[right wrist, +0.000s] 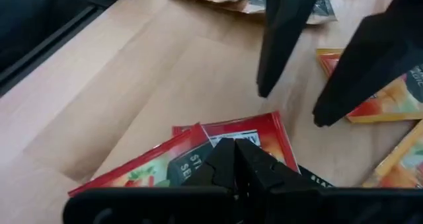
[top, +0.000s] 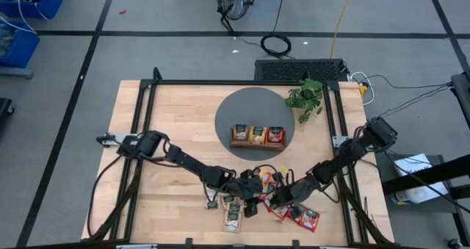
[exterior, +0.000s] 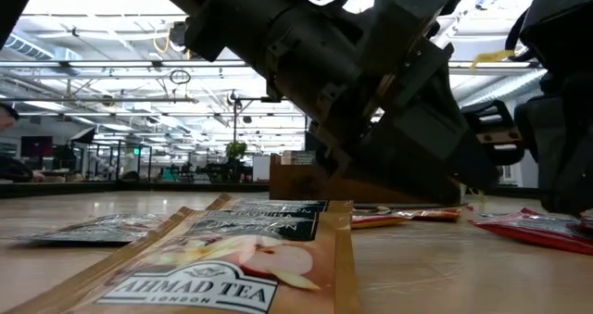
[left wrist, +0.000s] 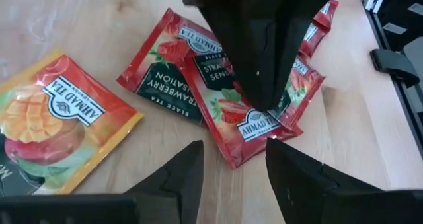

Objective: Pick & Place Tea
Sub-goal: Put the red tea bag into the right section of the wooden organiser

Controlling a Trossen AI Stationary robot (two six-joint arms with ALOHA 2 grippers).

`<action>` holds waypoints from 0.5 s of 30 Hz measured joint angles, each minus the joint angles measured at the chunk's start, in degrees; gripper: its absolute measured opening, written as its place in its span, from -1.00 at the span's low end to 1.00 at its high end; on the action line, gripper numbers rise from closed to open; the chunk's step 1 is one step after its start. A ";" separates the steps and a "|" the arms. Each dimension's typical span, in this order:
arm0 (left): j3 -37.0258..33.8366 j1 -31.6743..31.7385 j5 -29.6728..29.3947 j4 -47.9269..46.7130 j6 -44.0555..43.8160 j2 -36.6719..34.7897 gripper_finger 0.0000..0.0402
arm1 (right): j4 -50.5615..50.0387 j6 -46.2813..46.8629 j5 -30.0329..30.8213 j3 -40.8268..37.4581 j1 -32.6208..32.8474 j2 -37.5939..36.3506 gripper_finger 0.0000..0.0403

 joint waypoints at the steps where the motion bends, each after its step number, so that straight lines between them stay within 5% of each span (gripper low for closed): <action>1: 0.00 0.00 0.08 0.04 0.00 0.00 -0.19 | -0.27 0.00 0.08 0.04 -0.02 -0.04 -1.00; 15: -0.01 0.99 3.05 2.91 -1.52 2.61 -0.19 | -5.68 3.15 -1.36 0.04 0.92 -1.34 -1.00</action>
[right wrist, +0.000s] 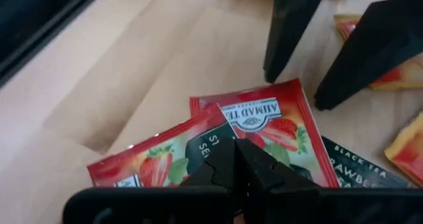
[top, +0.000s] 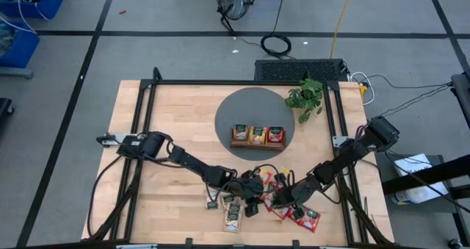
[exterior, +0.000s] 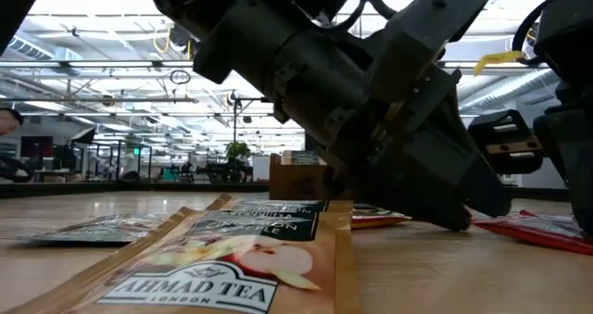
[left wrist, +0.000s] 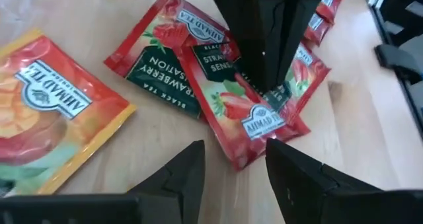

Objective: Pick & Place Tea
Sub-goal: Put the red tea bag into the right section of the wooden organiser

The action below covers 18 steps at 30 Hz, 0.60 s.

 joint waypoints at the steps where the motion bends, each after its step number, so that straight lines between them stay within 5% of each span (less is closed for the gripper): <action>1: 0.01 0.16 0.52 0.28 -0.22 0.04 -0.19 | -0.38 0.00 -0.04 0.00 0.00 -0.13 -1.00; 18: -0.02 0.98 4.83 4.59 1.14 0.32 -0.19 | -3.54 0.42 0.45 0.04 -0.04 0.21 -1.00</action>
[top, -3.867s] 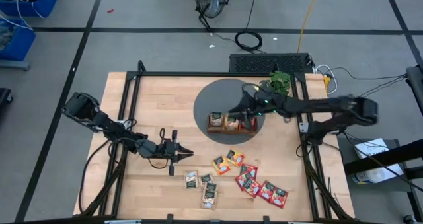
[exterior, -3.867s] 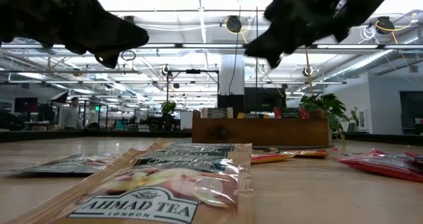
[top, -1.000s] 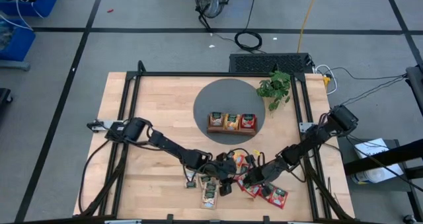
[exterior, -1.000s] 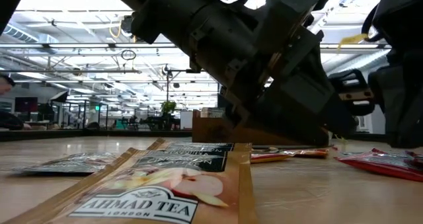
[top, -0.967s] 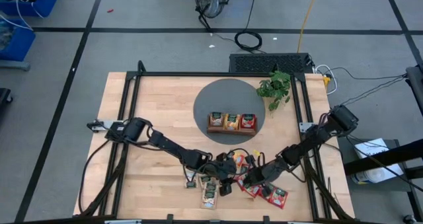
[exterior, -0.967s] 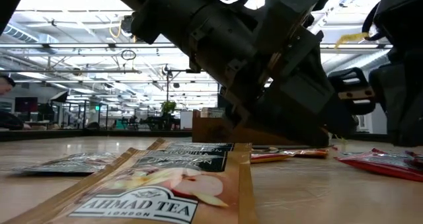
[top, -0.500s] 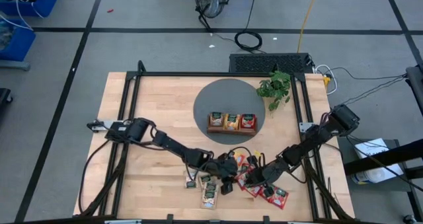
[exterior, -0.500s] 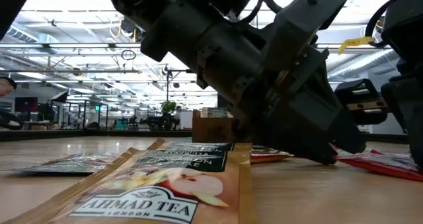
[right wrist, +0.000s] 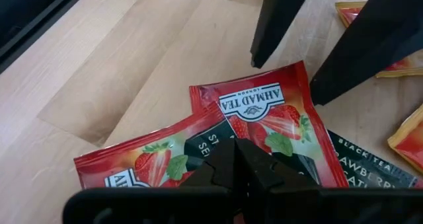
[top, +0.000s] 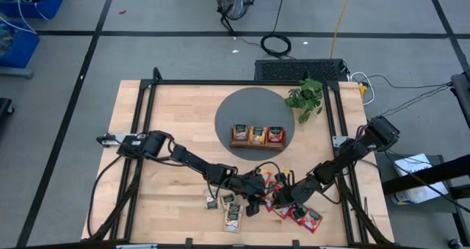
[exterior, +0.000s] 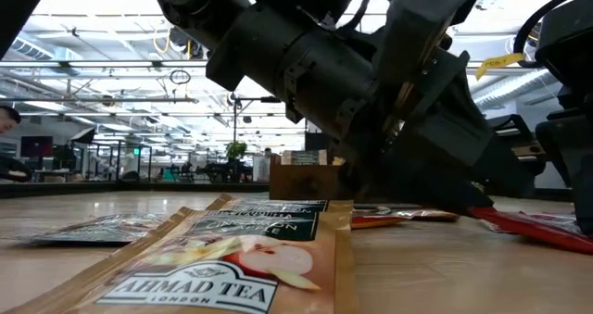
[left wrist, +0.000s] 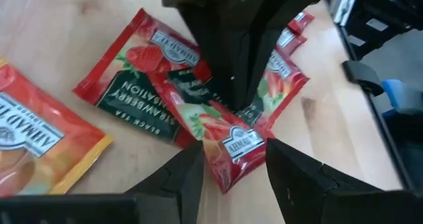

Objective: Pick & Place Tea
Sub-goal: Put the red tea bag into the right section of the wooden organiser

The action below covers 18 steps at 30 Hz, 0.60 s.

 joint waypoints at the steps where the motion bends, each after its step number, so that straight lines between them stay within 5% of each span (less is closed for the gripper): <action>1: 0.00 0.00 0.01 -0.06 -0.02 0.00 -0.19 | -0.01 0.00 0.01 0.00 0.00 0.01 -1.00; 18: 0.00 -0.11 -0.58 -1.82 -0.71 0.28 -0.19 | -0.33 -1.27 4.51 -0.07 -0.02 0.13 -1.00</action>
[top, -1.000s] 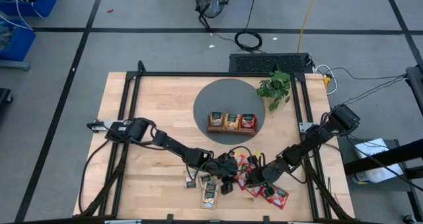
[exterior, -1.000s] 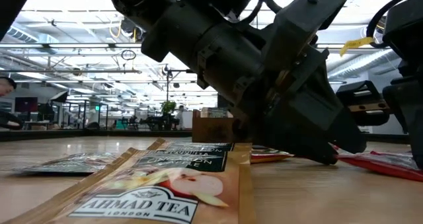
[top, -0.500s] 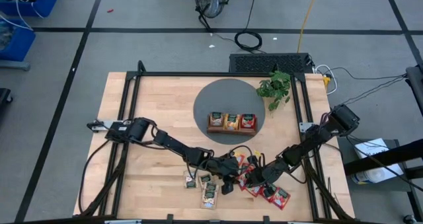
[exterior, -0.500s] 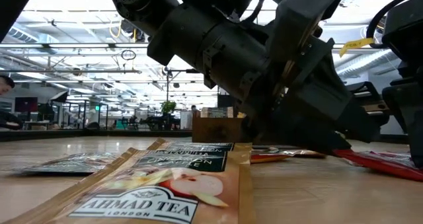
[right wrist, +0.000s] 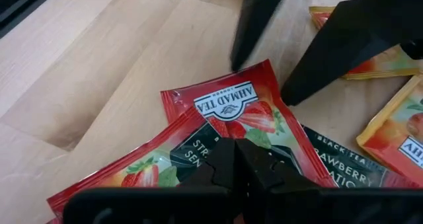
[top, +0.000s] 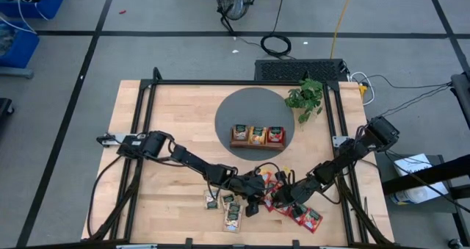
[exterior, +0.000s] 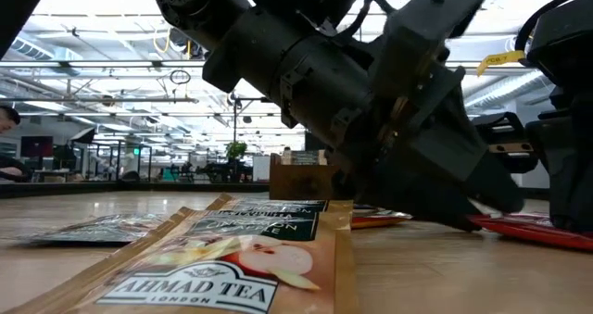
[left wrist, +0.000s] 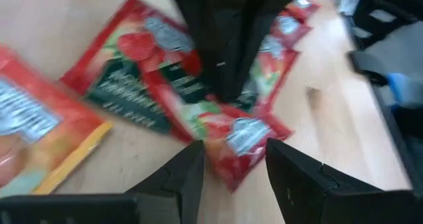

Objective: Pick & Place Tea
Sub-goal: Put the red tea bag into the right section of the wooden organiser

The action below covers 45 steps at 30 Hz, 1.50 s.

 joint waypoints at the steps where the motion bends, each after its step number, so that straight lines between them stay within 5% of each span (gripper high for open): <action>1: 0.00 0.00 -0.65 -0.49 -0.91 0.00 -0.19 | 0.00 -0.02 0.02 0.00 0.00 0.00 -1.00; 19: 0.04 -0.11 0.05 -2.04 -3.52 -0.11 -0.20 | 8.13 -4.53 2.82 0.04 -0.90 5.45 -1.00; 27: 0.02 -0.04 -1.10 -1.45 1.60 -0.09 -0.70 | 8.03 -6.01 2.64 0.04 -0.97 5.42 -1.00; 30: 0.00 -0.04 -1.01 -0.74 3.33 -0.07 -0.94 | 6.52 -6.05 2.64 -0.02 -0.32 3.90 -1.00; 40: -0.09 -1.29 -1.48 -0.94 11.45 -3.92 -0.96 | 0.66 -6.31 6.21 -0.18 4.50 -8.36 -0.91; 45: -0.09 -3.51 -8.37 -1.70 19.96 -6.80 -0.94 | 0.55 -7.14 12.99 -0.17 7.37 -15.37 -0.82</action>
